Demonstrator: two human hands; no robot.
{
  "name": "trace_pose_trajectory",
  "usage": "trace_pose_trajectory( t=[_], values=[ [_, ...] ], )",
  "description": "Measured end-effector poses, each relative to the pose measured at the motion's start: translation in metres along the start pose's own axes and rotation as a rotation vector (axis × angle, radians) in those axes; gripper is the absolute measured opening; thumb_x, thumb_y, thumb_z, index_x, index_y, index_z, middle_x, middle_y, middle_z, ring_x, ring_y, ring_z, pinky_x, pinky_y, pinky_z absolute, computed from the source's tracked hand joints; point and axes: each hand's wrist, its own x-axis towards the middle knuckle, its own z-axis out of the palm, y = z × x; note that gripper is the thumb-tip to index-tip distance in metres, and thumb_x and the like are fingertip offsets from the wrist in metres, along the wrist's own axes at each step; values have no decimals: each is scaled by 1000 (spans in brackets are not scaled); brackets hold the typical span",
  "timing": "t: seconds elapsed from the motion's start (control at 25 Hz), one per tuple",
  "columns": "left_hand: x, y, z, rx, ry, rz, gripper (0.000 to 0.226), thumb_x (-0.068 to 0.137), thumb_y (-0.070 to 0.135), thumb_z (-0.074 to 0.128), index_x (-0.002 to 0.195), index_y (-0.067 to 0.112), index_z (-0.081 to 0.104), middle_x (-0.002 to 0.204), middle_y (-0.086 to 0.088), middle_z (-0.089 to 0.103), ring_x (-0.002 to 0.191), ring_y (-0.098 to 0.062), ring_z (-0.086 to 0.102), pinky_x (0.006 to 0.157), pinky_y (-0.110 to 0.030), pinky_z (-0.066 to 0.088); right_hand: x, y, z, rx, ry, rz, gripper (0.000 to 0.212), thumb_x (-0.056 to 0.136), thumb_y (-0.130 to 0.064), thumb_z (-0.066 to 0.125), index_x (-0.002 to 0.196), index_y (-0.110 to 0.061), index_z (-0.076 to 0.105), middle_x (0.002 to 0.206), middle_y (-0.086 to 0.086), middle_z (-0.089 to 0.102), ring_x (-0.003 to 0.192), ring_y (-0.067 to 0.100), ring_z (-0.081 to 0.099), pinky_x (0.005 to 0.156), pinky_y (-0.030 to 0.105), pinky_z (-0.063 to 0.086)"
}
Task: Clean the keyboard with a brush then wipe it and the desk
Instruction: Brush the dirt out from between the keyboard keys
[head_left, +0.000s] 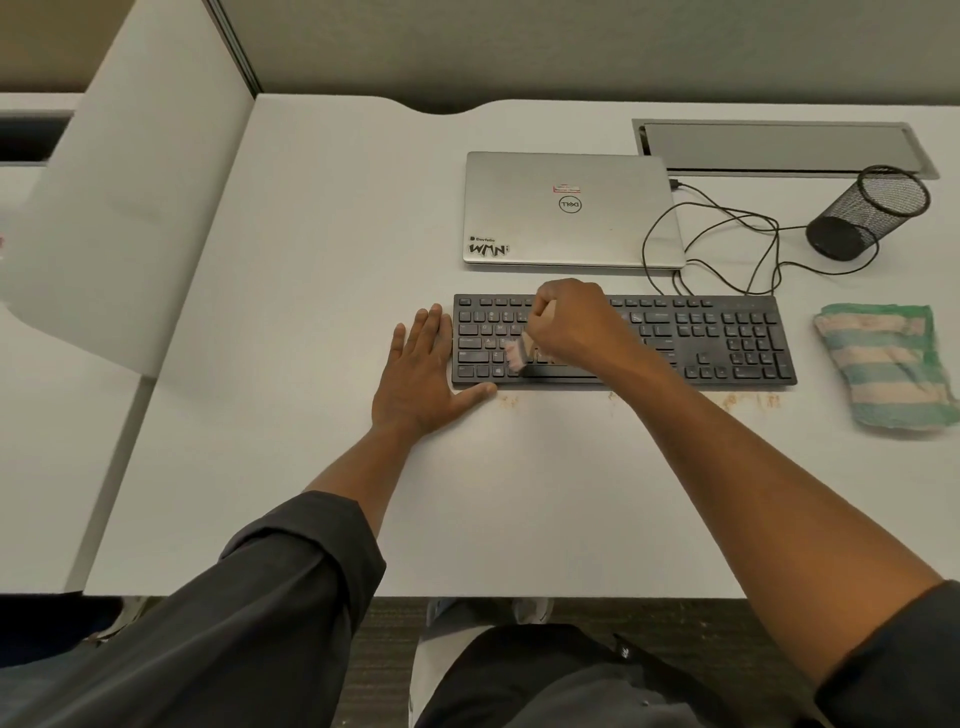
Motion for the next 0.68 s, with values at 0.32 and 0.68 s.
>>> trace_pose_trajectory(
  t=[0.32,0.68],
  values=[
    [0,-1,0,-14,-1,1,118,80,90,31,163,10,4,171,-7,-1,157,-18,-9,127,-42,-8,-3,14,-6,276,-41,129,7,94,-15,58,90,-15,64,75,11,73,46,12,61,41,22,46],
    [0,-1,1,-14,3,3,119,79,91,32,162,10,4,171,-6,0,157,-18,-8,127,-42,-7,3,33,-31,175,182,116,7,92,-16,59,93,-14,66,89,7,69,78,24,69,59,35,57]
  ],
)
